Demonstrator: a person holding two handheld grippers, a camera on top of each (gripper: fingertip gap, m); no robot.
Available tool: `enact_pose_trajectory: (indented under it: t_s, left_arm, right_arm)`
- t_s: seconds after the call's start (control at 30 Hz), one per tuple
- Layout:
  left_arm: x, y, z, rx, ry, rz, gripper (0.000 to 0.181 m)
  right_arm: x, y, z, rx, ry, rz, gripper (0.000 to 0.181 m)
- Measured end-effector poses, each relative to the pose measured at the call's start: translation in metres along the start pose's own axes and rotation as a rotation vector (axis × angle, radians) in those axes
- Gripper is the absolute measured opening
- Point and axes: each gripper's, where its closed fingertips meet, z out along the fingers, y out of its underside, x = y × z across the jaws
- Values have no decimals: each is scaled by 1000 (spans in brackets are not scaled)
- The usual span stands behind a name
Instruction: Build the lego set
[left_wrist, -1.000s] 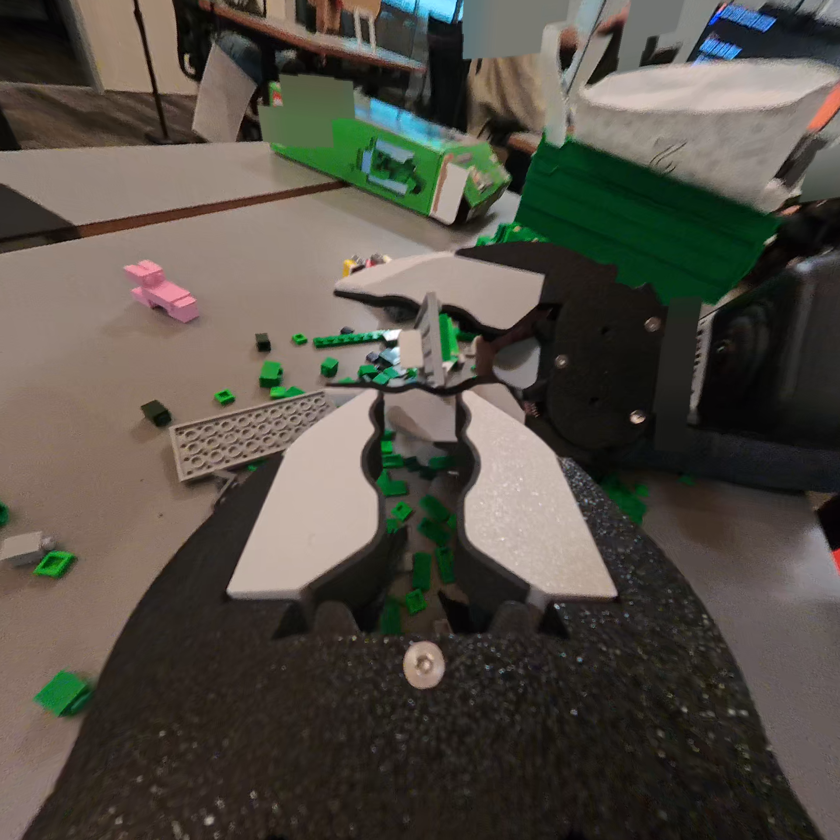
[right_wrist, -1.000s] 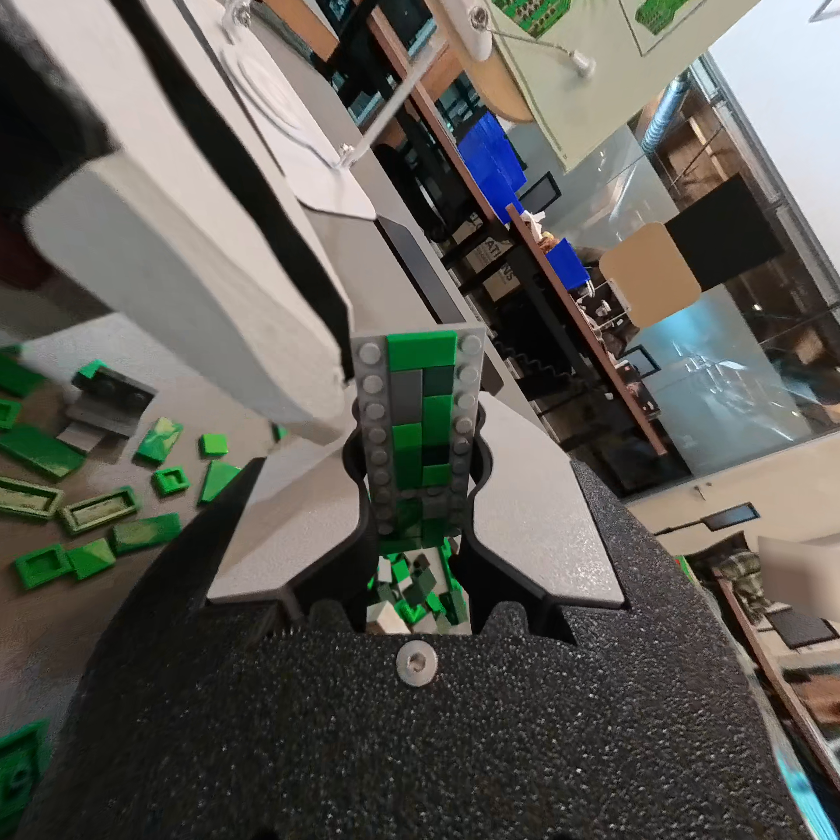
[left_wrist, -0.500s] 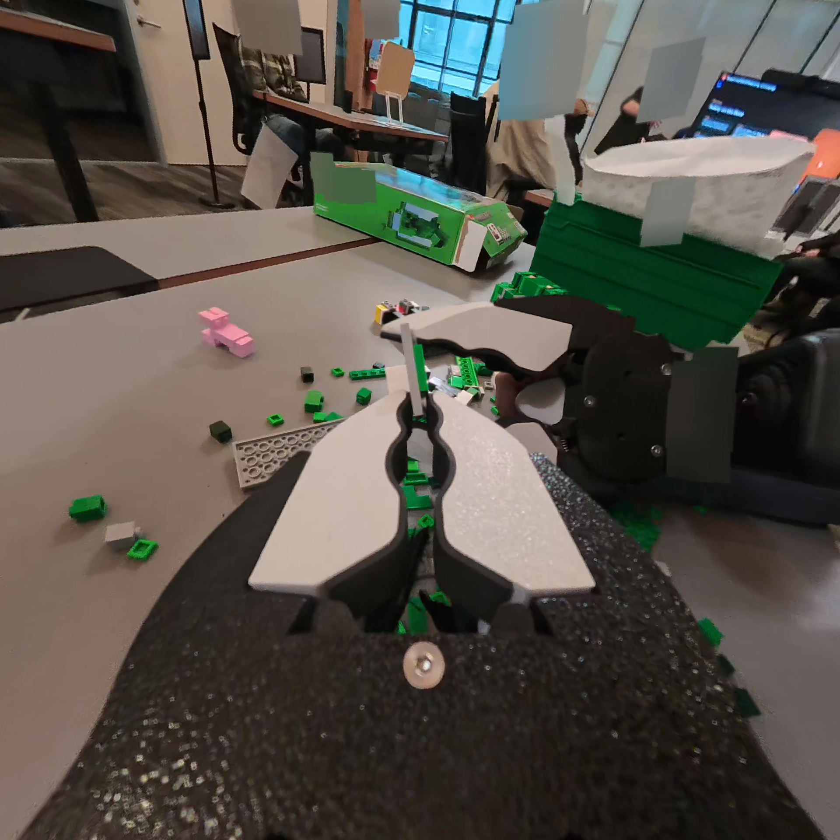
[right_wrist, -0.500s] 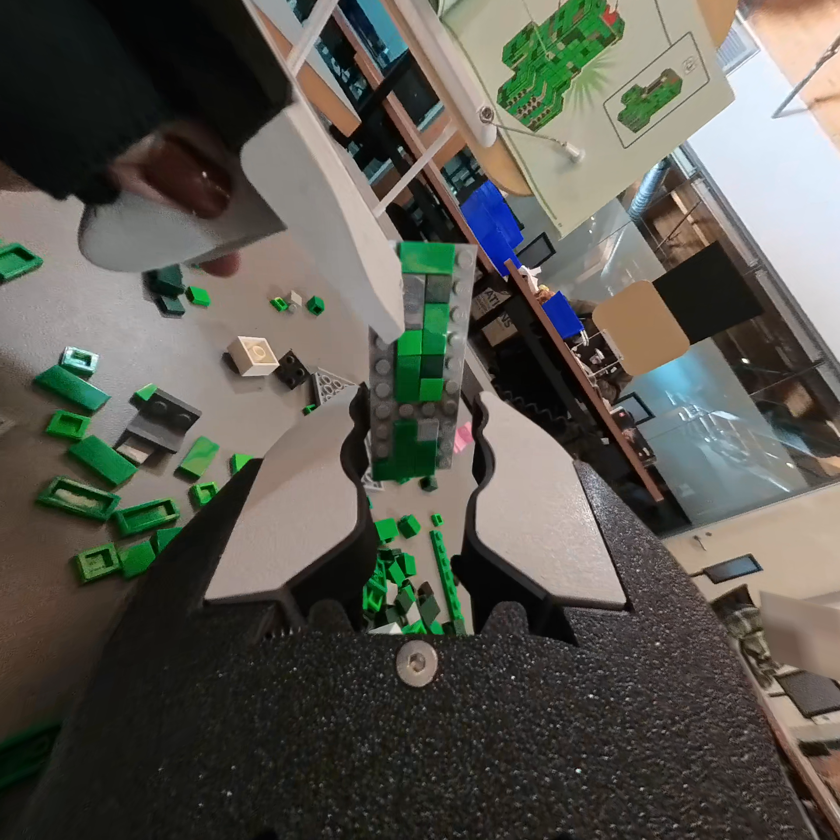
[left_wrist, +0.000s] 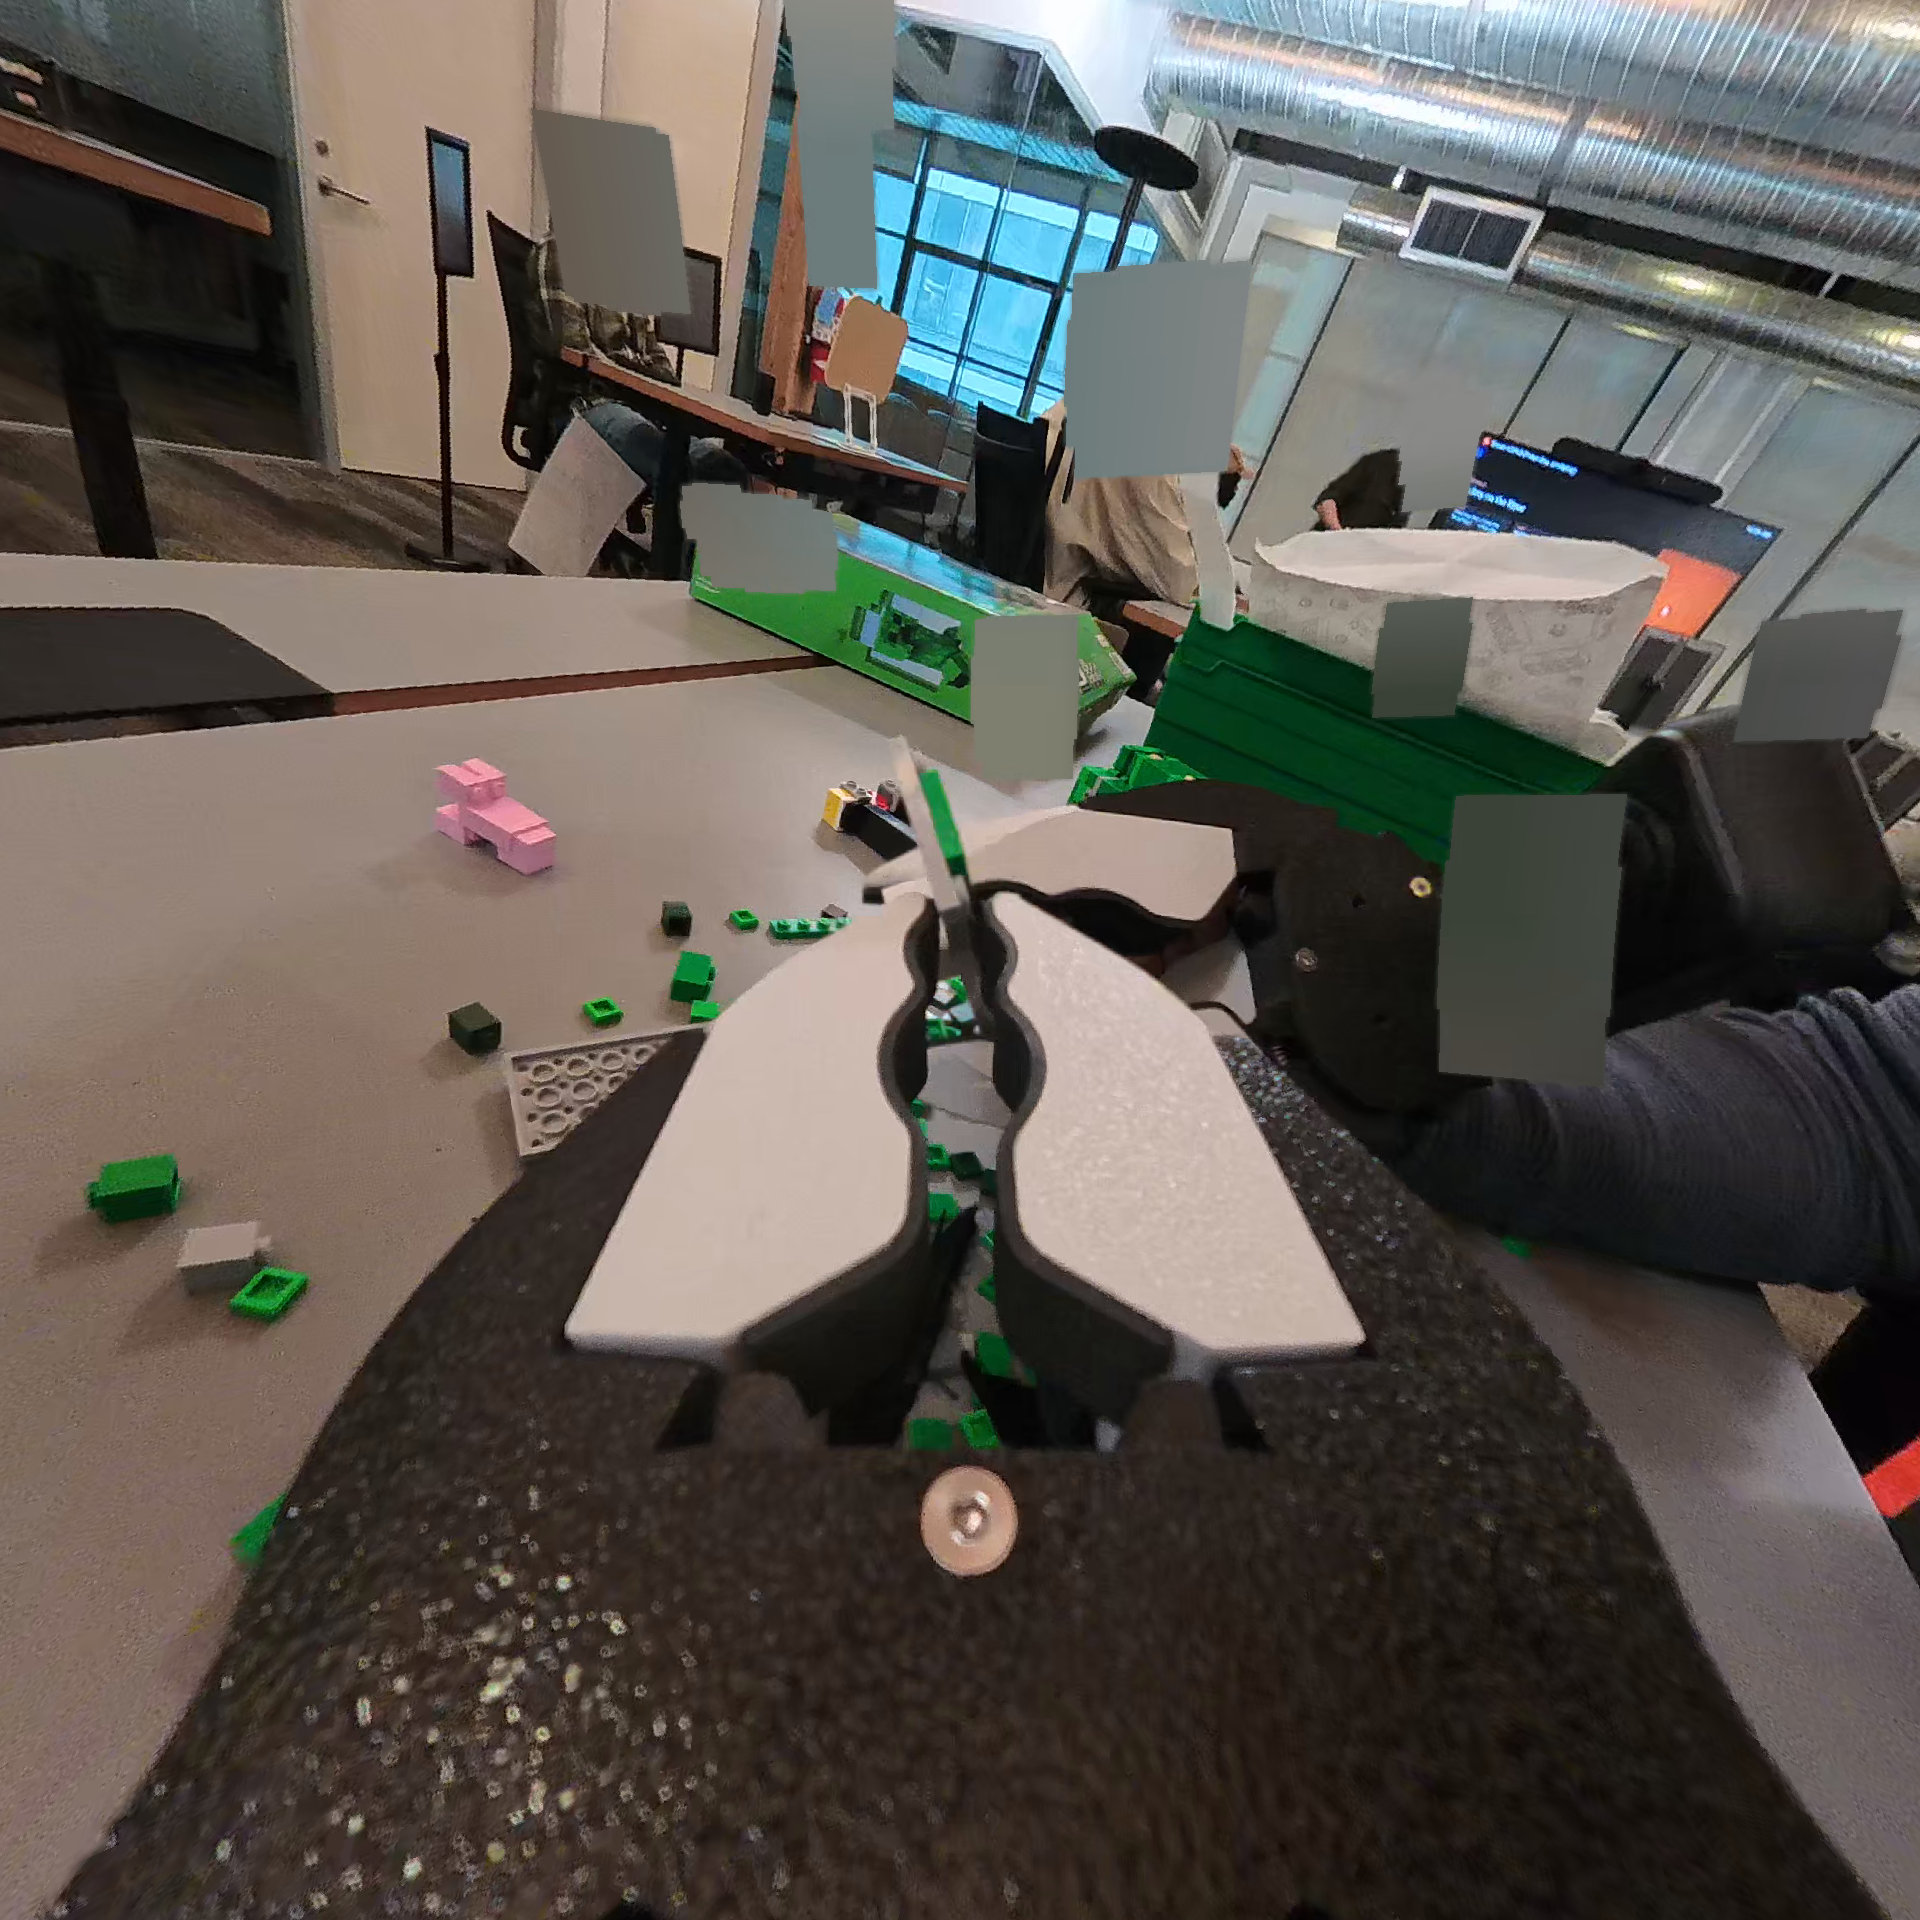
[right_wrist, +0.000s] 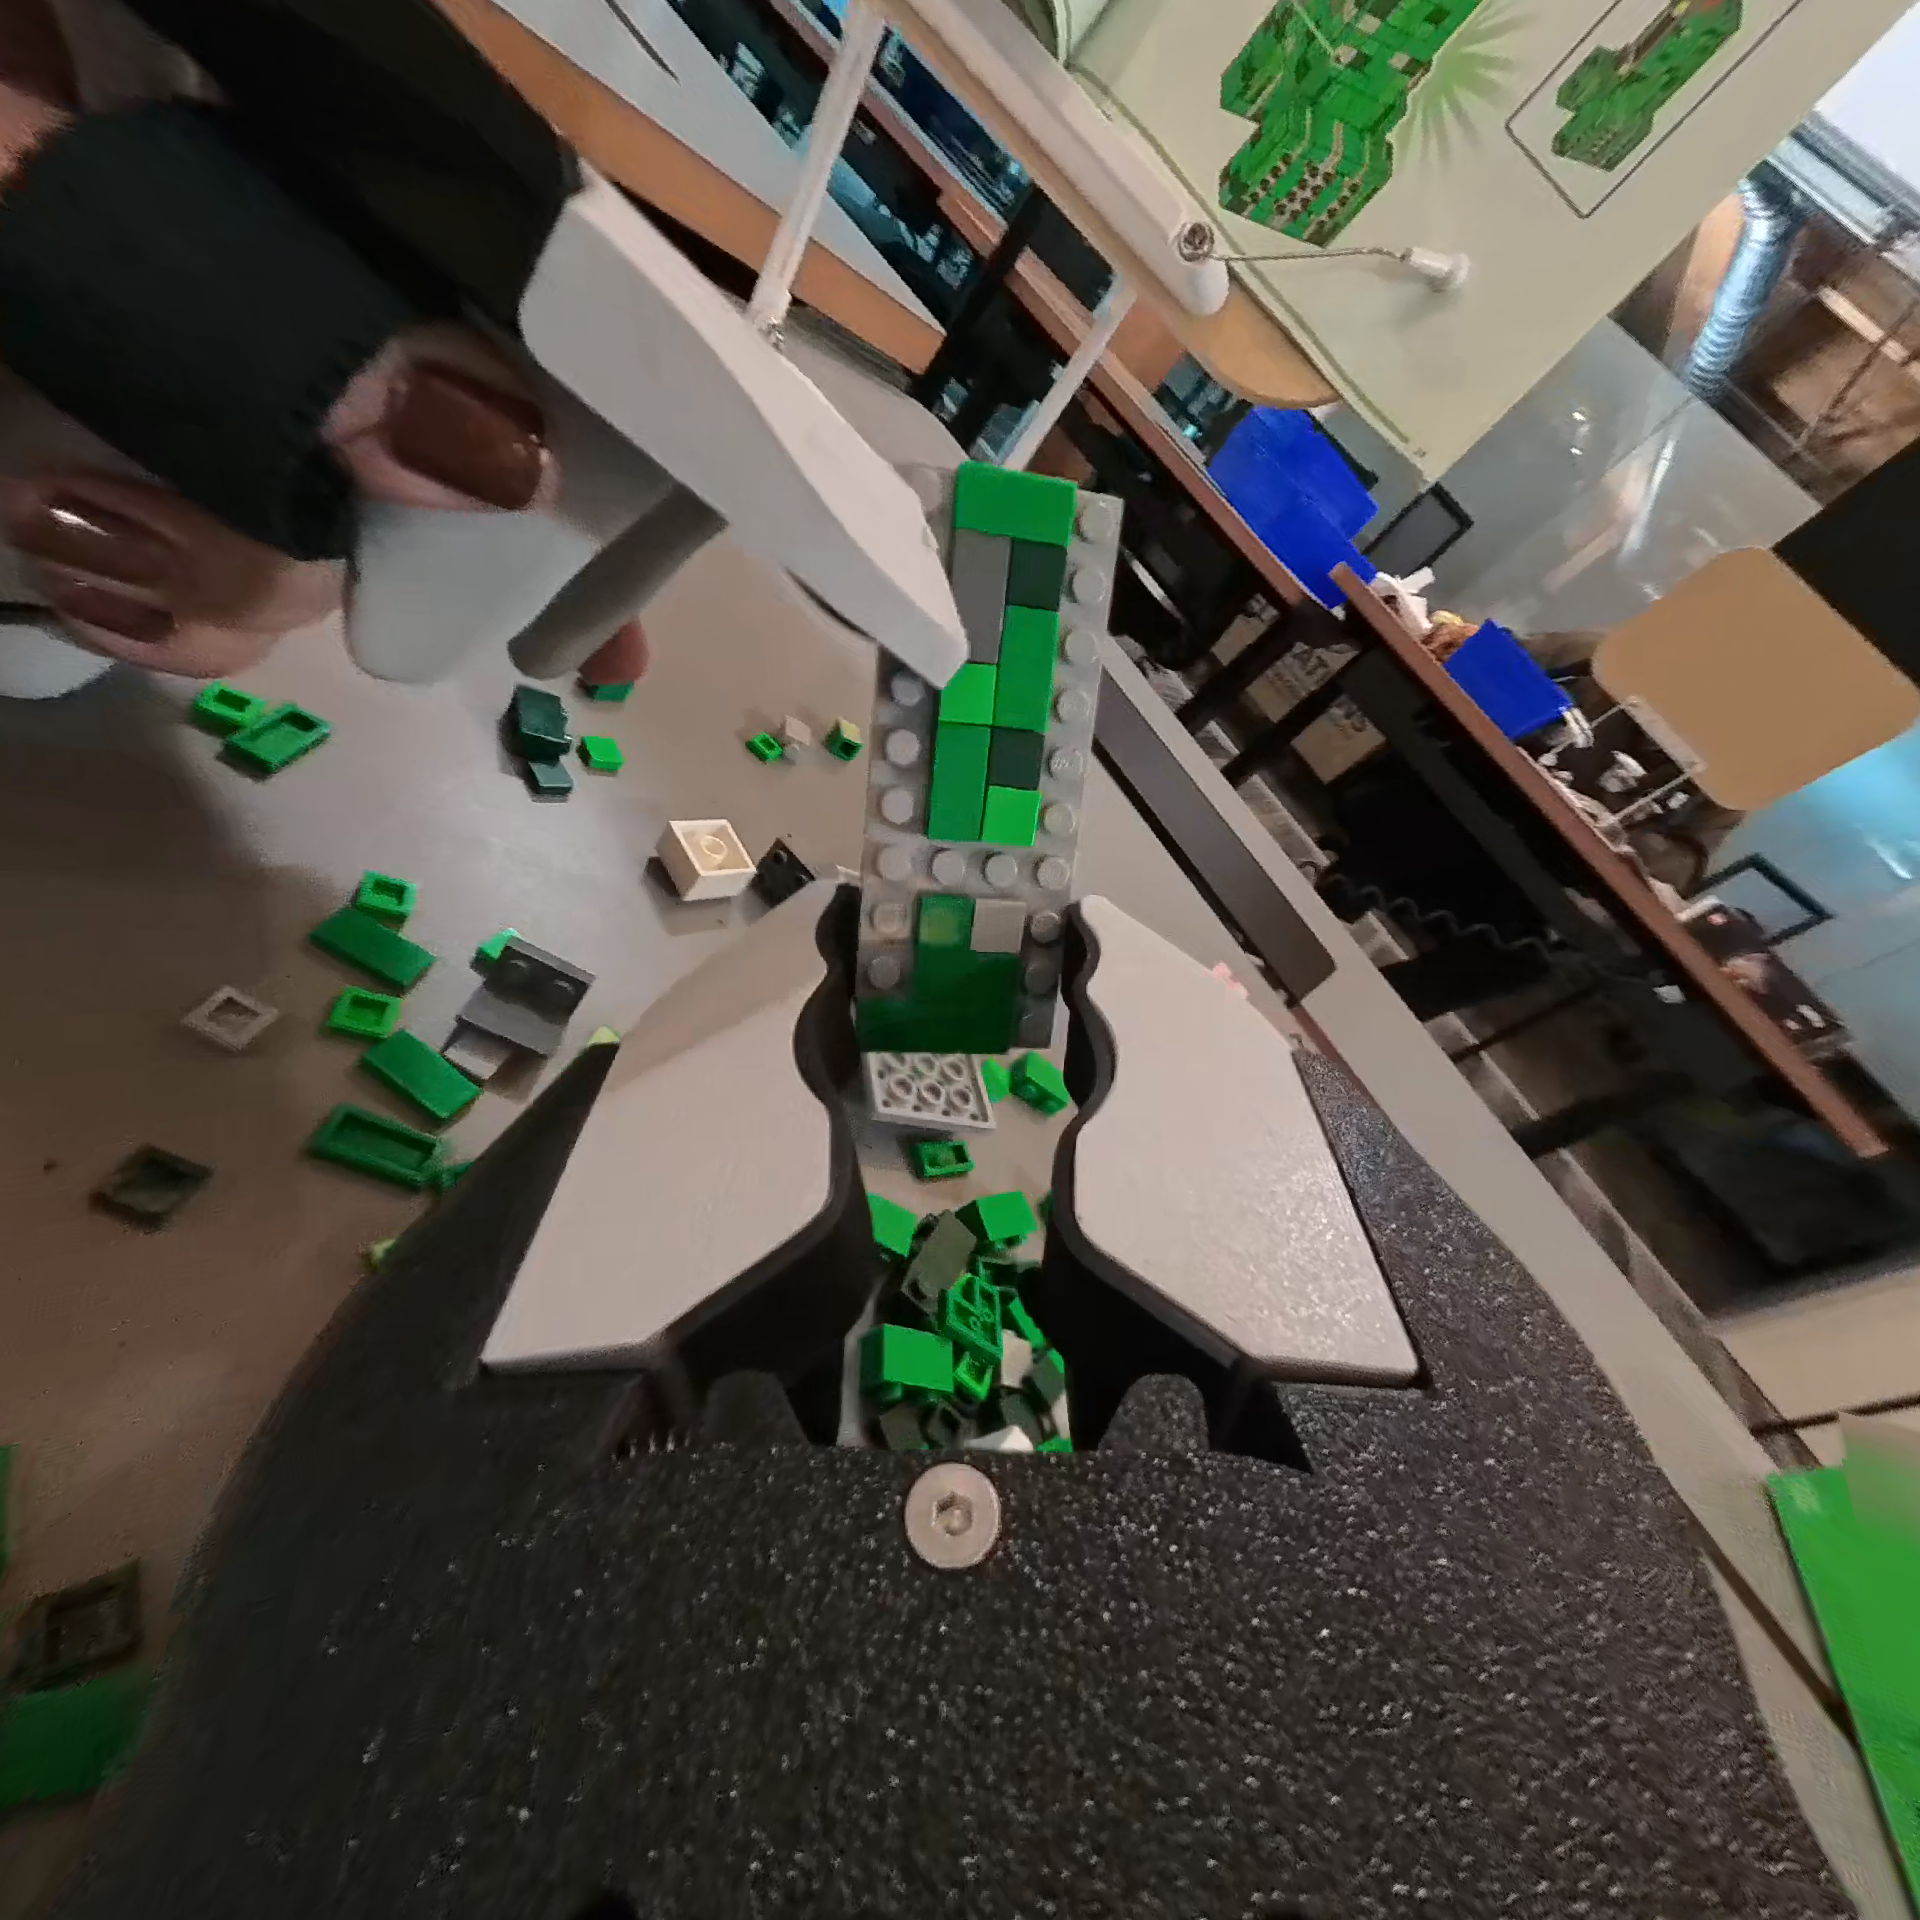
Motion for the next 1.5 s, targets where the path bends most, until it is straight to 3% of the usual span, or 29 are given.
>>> enact_pose_trajectory:
  t_s: [0.2, 0.4, 0.47, 0.6, 0.7, 0.93, 1.03, 1.2, 1.33, 1.5]
  left_arm:
    - [-4, -4, -3, 45, 20, -93, 6]
    - [-2, -5, 0, 65, 49, -143, 6]
    - [-1, -3, 2, 57, 61, -170, 16]
    - [-2, -3, 2, 60, 72, -202, 18]
    - [-3, -4, 1, 69, 73, -226, 6]
    - [-4, 0, 0, -29, 19, -230, 6]
    - [-4, 5, -1, -95, -7, -166, 5]
    - [-27, 12, -12, -230, -173, 140, 5]
    - [-8, 16, -12, -286, -47, 276, 5]
    - [6, 33, -26, -392, 121, 524, 5]
  right_arm:
    - [-6, -4, 0, 28, -44, -2, 39]
    - [0, -6, -1, 22, 6, 20, 38]
    - [1, -6, -2, 19, 15, 22, 37]
    - [1, -6, -2, 17, 22, 16, 37]
    - [1, -7, -2, 23, 23, 13, 37]
    - [0, -8, -1, 23, 41, -61, 48]
    - [-6, -8, 0, 31, 13, -101, 53]
    - [-3, -14, -4, 84, 39, -134, 46]
    - [-9, -13, -4, 102, -27, -75, 38]
    - [-35, -30, -20, 270, -277, -26, 17]
